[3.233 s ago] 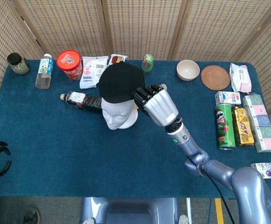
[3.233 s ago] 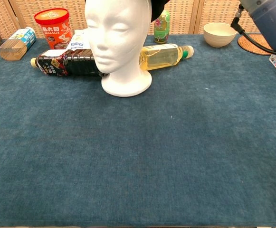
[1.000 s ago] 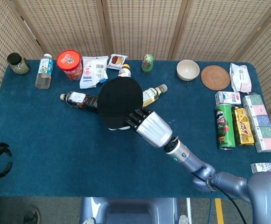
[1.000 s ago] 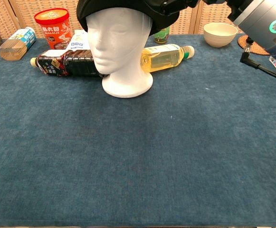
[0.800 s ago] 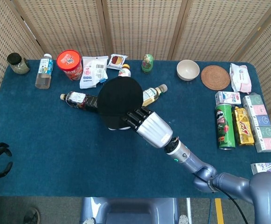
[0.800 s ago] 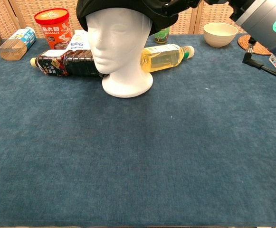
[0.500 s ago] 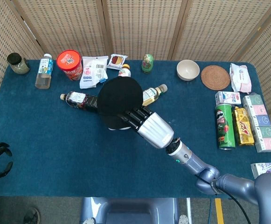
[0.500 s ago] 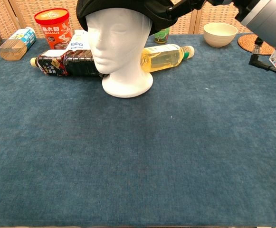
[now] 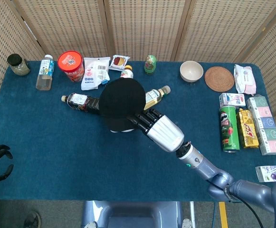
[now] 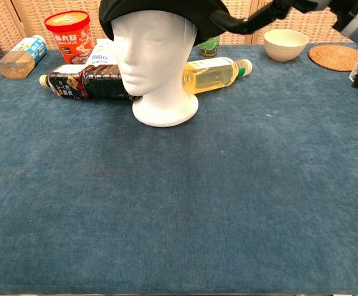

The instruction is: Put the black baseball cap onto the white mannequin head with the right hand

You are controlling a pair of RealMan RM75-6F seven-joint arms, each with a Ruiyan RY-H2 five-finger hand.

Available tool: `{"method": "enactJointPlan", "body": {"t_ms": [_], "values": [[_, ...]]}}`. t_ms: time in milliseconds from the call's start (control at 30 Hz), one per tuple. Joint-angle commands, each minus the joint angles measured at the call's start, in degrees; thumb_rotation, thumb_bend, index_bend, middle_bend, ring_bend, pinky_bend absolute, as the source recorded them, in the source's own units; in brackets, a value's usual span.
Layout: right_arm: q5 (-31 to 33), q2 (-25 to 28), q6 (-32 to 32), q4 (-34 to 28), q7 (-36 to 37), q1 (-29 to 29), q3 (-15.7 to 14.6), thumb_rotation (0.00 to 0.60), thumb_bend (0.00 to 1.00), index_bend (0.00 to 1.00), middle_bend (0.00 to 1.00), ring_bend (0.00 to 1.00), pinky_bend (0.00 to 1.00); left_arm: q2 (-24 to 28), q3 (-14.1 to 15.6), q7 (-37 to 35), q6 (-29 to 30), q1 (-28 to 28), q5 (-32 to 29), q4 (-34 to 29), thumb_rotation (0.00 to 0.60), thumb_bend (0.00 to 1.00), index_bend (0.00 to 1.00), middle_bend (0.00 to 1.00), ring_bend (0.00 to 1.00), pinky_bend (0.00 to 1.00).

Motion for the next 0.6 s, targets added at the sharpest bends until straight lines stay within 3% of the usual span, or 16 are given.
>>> {"method": "enactJointPlan", "body": {"t_ms": [33, 333, 600], "values": [[-0.1, 1.3, -0.8, -0.6, -0.2, -1.1, -1.2, 0.6, 0.42, 0.13, 0.27, 0.32, 0.38, 0.1, 0.0, 0.1, -0.1, -0.1, -0.1, -0.1, 0.6, 0.34, 0.45, 0.31, 0.26, 0.33], [2.9, 6.2, -1.2, -2.7, 0.5, -6.3, -3.9, 0.6, 0.43, 0.2, 0.35, 0.38, 0.42, 0.2, -0.5, 0.3, -0.7, -0.4, -1.3, -0.2, 0.6, 0.34, 0.45, 0.31, 0.26, 0.33], [8.0, 9.7, -0.1, -3.7, 1.7, -11.7, -3.8, 0.6, 0.47, 0.33, 0.45, 0.49, 0.52, 0.0, -1.0, 0.5, -1.4, -0.7, -2.7, 0.0, 0.6, 0.34, 0.45, 0.31, 0.26, 0.33]]}}
